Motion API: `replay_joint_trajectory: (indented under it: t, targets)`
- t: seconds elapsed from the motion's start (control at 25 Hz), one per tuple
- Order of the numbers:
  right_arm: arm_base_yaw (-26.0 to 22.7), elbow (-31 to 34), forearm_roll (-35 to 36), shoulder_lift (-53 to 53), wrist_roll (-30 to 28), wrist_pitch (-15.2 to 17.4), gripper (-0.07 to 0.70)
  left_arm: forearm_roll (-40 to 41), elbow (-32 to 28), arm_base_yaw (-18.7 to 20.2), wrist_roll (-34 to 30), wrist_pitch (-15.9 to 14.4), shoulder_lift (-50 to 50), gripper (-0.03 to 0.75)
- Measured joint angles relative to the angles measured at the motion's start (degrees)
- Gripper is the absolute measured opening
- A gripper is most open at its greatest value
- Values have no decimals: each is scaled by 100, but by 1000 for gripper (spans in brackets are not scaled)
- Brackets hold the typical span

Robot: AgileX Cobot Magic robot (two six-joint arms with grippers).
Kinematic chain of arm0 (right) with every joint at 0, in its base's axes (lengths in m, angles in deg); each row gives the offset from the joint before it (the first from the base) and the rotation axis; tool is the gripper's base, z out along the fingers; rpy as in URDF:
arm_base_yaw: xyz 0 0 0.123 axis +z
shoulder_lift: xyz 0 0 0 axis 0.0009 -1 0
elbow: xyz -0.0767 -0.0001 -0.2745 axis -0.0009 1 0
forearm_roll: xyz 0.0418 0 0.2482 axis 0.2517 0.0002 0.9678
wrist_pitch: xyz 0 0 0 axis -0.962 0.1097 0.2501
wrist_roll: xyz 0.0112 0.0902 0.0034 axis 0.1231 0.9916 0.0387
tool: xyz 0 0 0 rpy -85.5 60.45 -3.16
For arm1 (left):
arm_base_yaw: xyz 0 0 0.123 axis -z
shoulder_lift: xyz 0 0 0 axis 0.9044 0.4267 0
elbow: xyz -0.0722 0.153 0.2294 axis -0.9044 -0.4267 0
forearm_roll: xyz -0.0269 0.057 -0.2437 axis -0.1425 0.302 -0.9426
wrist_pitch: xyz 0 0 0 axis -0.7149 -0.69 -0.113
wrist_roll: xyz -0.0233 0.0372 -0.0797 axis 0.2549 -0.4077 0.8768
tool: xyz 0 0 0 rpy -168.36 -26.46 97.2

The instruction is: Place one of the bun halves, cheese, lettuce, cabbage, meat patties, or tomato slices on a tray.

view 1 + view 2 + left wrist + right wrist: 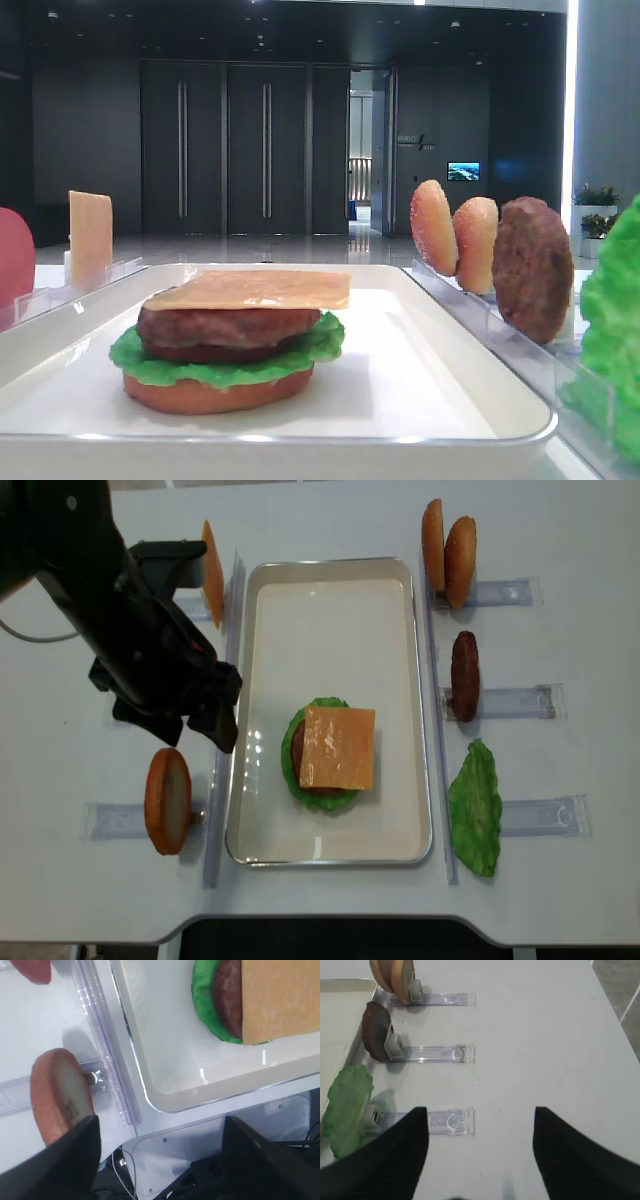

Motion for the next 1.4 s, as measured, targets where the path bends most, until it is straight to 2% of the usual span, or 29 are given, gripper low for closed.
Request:
replay_joint_trajectory:
  t: [0.32, 0.44, 1.08, 1.4]
  targets:
    - [0, 0, 0, 0, 0, 0, 434, 265, 0, 0, 47, 0, 0, 610]
    - [0, 0, 0, 0, 0, 0, 434, 352, 0, -206, 28, -6, -46, 610]
    - [0, 0, 0, 0, 0, 0, 434, 725, 0, -2499, -970, -35, -675, 595]
    - [0, 0, 0, 0, 0, 0, 434, 839, 0, -3374, -1278, -41, -758, 579]
